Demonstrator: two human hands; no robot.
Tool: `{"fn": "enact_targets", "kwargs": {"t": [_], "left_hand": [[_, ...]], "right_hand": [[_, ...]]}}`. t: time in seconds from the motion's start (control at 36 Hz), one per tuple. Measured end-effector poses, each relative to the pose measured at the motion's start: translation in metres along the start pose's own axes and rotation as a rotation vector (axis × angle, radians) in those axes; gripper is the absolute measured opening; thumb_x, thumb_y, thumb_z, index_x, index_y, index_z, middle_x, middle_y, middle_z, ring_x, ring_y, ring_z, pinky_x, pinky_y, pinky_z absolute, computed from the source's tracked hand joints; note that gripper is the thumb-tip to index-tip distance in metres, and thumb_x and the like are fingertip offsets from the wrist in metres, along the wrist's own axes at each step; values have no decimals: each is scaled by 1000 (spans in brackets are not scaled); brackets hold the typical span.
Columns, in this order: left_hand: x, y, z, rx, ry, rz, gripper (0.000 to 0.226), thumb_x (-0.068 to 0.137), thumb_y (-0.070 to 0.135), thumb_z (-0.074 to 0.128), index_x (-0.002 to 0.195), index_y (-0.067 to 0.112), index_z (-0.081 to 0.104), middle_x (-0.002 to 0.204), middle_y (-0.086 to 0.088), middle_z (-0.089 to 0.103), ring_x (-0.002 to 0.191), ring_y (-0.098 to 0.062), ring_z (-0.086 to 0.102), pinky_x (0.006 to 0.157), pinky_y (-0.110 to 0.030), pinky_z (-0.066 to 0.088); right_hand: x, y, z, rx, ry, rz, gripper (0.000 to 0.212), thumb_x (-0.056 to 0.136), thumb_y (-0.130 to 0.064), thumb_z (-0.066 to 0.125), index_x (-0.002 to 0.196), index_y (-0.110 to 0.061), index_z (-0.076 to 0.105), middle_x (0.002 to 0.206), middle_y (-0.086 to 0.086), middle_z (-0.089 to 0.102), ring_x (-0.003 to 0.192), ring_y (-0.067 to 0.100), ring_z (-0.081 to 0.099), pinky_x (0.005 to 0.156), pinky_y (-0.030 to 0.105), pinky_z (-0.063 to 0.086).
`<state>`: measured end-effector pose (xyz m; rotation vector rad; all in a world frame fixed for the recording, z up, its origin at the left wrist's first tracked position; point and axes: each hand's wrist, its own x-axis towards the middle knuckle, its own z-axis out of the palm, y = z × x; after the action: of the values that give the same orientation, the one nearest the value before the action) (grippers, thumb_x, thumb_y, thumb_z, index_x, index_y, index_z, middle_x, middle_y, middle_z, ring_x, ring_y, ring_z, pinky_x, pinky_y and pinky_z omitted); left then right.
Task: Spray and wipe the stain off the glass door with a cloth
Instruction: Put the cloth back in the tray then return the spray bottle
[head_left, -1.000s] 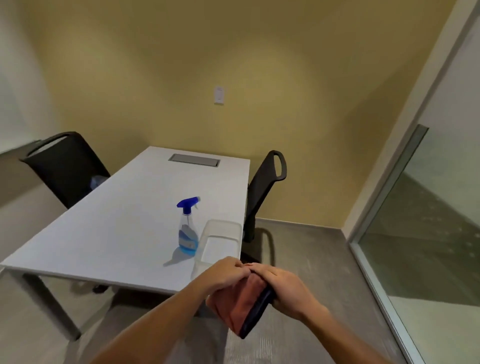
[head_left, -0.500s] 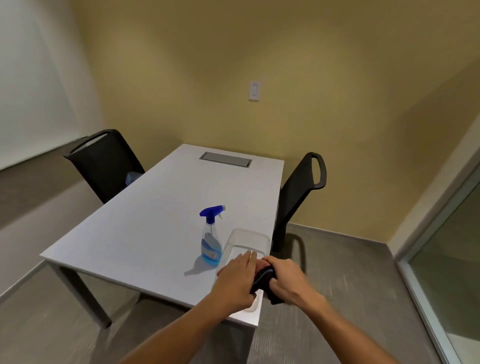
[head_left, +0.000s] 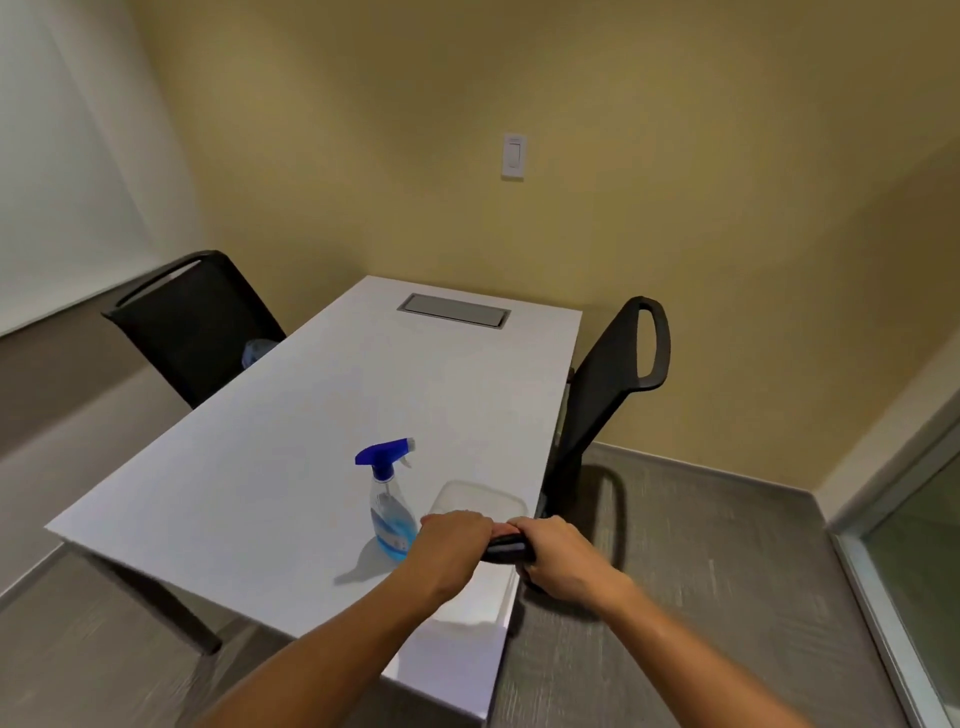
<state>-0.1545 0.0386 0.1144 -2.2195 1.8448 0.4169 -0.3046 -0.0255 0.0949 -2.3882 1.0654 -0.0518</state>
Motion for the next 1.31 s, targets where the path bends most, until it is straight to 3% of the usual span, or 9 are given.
{"fn": "enact_targets", "kwargs": {"t": [0.17, 0.5, 0.61, 0.72, 0.83, 0.92, 1.06, 1.17, 1.31], "left_hand": [[32, -7, -4, 51, -80, 16, 43, 101, 26, 59, 142, 16, 47, 142, -10, 57, 128, -29, 57, 117, -44, 37], [96, -45, 18, 95, 30, 176, 38, 101, 33, 59, 136, 21, 51, 135, -7, 59, 119, -25, 60, 108, -39, 44], [123, -53, 19, 94, 65, 210, 43, 101, 34, 58, 140, 22, 44, 141, -8, 54, 126, -25, 55, 111, -39, 39], [154, -66, 41, 49, -17, 204, 61, 104, 40, 47, 156, 23, 20, 164, -6, 25, 150, -26, 29, 125, -43, 14], [147, -79, 76, 27, 190, 345, 69, 103, 33, 53, 159, 16, 16, 167, -10, 21, 153, -31, 21, 127, -45, 10], [144, -81, 96, 36, 171, 394, 70, 104, 27, 50, 160, 14, 11, 169, -12, 12, 156, -31, 12, 128, -46, 5], [148, -89, 124, 12, 114, 410, 70, 106, 24, 46, 160, 13, 3, 169, -13, 4, 157, -32, 4, 128, -49, 2], [151, -90, 134, 3, 147, 467, 70, 106, 22, 44, 159, 8, 0, 169, -15, 3, 157, -32, 2, 128, -48, 0], [158, -82, 145, -54, 97, 441, 71, 107, 19, 39, 159, 7, -7, 168, -15, -9, 156, -30, -8, 128, -47, -1]], "right_hand": [[27, 9, 6, -15, -32, -6, 36, 87, -11, 64, 120, -26, 63, 113, 0, 72, 98, 19, 68, 87, 35, 56], [75, 11, 27, -35, 44, 129, 49, 87, -13, 62, 127, -40, 58, 116, -6, 72, 99, 19, 68, 82, 34, 58], [89, 4, 31, -64, 268, 115, 62, 82, 3, 60, 132, -34, 58, 119, -7, 71, 106, 18, 67, 85, 35, 56], [105, 7, 54, -279, 554, 9, 69, 66, 11, 78, 131, -7, 64, 129, 9, 68, 118, 28, 65, 105, 43, 49], [107, 11, 94, -411, 450, 17, 70, 79, -8, 80, 143, -1, 51, 147, 16, 52, 136, 34, 49, 118, 45, 34], [108, 10, 117, -475, 349, 83, 72, 79, -18, 80, 143, -1, 50, 148, 18, 51, 138, 34, 47, 124, 44, 11], [113, 7, 141, -509, 260, 124, 71, 82, -19, 76, 144, 0, 47, 149, 20, 49, 140, 34, 45, 117, 50, 22], [116, 15, 152, -557, 222, 164, 60, 95, -16, 49, 150, 2, 32, 155, 23, 39, 146, 37, 33, 120, 50, 16], [121, 13, 161, -602, 118, 262, 71, 102, -23, 36, 155, 4, -3, 163, 27, -3, 152, 41, -1, 121, 52, -5]]}}
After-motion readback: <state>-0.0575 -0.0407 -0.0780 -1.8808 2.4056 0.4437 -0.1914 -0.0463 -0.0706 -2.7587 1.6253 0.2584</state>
